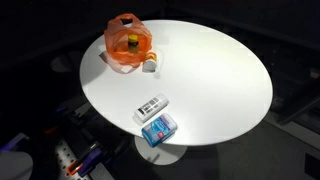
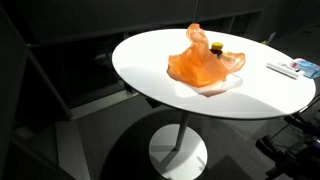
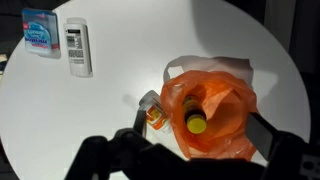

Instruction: Pick up the white medicine bottle and put it in the orange plastic bag

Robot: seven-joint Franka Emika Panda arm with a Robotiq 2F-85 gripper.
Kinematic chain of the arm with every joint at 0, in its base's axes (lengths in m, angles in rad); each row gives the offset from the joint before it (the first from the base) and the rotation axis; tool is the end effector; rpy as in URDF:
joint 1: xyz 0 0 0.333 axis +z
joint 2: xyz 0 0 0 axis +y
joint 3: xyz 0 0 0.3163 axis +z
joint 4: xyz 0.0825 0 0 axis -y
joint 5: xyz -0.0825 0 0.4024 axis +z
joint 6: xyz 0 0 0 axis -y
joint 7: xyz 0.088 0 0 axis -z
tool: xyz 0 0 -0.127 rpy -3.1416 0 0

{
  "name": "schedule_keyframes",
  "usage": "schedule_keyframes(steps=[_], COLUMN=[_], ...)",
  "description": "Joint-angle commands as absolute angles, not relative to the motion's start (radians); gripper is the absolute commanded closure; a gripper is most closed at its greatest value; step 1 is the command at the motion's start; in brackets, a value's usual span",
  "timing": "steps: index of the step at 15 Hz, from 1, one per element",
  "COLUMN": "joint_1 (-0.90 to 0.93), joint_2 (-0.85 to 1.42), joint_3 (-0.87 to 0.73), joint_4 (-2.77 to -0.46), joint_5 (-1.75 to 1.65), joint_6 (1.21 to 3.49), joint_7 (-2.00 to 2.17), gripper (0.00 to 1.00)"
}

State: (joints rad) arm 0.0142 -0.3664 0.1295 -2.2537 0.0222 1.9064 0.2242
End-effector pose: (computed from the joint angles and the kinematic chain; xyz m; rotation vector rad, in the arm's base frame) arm 0.4572 0.0713 0.4842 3.1159 -0.1493 0.0323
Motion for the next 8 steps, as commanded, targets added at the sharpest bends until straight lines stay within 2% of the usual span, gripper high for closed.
schedule_keyframes(steps=[1,8], joint_1=[0.025,0.018], joint_2=[-0.365,-0.335], joint_3=[0.120,0.106], joint_4=[-2.250,-2.253], joint_5=[0.018,-0.021], joint_6=[1.904,1.962], joint_7=[0.227,0.165], gripper=[0.00,0.00])
